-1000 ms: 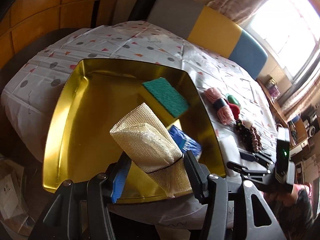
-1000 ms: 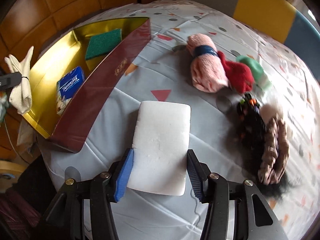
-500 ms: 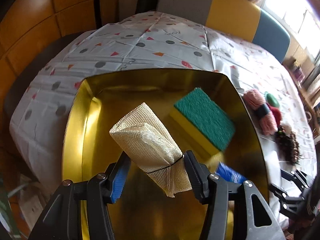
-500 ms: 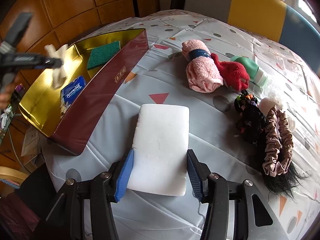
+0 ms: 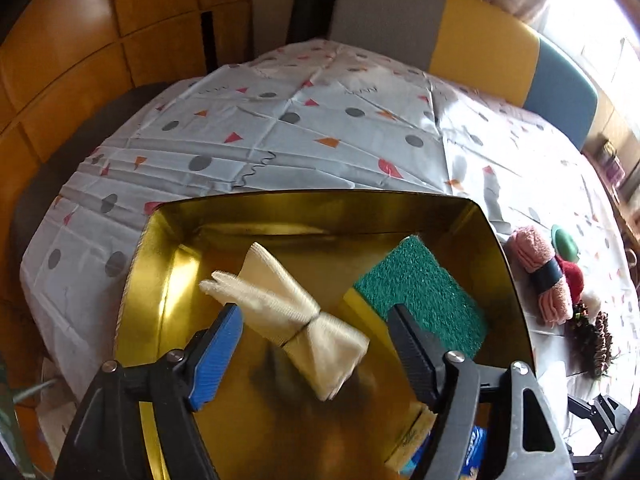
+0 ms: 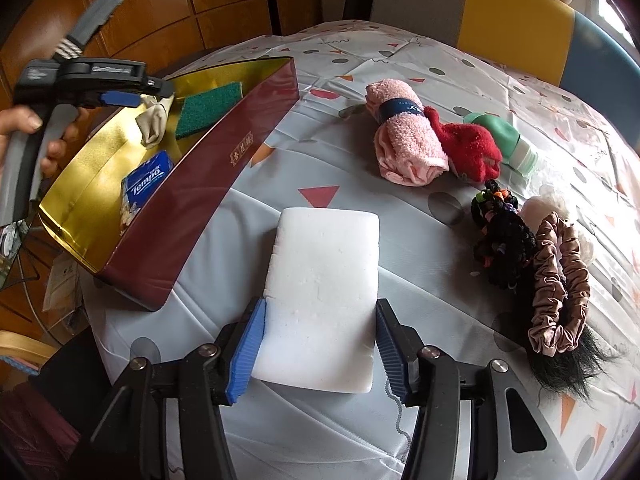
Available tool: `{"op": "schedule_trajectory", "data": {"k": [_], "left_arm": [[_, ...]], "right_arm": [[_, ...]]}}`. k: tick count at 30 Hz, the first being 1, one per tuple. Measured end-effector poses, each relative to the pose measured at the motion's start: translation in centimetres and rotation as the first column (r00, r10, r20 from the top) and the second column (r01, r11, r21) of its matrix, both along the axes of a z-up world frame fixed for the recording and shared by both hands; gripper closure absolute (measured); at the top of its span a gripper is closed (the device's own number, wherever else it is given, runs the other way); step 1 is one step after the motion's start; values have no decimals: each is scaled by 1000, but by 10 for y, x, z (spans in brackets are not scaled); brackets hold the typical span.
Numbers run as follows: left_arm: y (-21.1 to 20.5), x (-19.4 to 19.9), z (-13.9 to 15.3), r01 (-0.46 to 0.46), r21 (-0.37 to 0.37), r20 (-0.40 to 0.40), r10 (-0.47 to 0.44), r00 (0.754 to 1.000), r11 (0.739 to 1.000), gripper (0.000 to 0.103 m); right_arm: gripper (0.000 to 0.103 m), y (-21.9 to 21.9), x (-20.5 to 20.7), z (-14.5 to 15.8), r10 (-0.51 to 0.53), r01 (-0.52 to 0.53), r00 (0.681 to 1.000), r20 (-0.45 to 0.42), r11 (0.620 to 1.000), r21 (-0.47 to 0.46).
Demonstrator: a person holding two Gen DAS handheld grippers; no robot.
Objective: Organize soft objects
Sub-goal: 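Carry the beige cloth into the tray with the left tool while the right tool grasps the white foam block, then carry the white foam block toward the tray with the right tool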
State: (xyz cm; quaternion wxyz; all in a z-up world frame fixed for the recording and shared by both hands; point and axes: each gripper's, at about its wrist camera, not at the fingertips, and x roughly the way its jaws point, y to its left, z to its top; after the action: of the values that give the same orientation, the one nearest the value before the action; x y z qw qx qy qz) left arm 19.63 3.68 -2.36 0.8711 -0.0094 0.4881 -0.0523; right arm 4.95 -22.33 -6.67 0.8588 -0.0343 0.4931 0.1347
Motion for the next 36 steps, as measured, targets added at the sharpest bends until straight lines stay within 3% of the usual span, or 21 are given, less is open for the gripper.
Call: {"op": "schedule_trajectory", "data": {"k": [6, 15, 22, 27, 36], "left_arm": [[3, -51, 9, -31, -31, 37, 33, 999, 999, 27], [-14, -126, 28, -46, 65, 193, 33, 981, 997, 27], [-14, -155, 47, -94, 64, 280, 72, 957, 994, 27], [-3, -161, 46, -120, 16, 262, 112, 959, 993, 27], [13, -175, 50, -162, 21, 318, 147, 937, 987, 26]], "right_arm": [[48, 3, 0, -2, -4, 4, 1000, 5, 1000, -16], [47, 7, 0, -5, -2, 3, 1000, 13, 999, -52], [47, 9, -4, -6, 1, 2, 999, 38, 997, -73], [46, 10, -6, -7, 0, 4, 998, 57, 997, -72], [46, 13, -14, -9, -48, 57, 994, 95, 995, -87]]}}
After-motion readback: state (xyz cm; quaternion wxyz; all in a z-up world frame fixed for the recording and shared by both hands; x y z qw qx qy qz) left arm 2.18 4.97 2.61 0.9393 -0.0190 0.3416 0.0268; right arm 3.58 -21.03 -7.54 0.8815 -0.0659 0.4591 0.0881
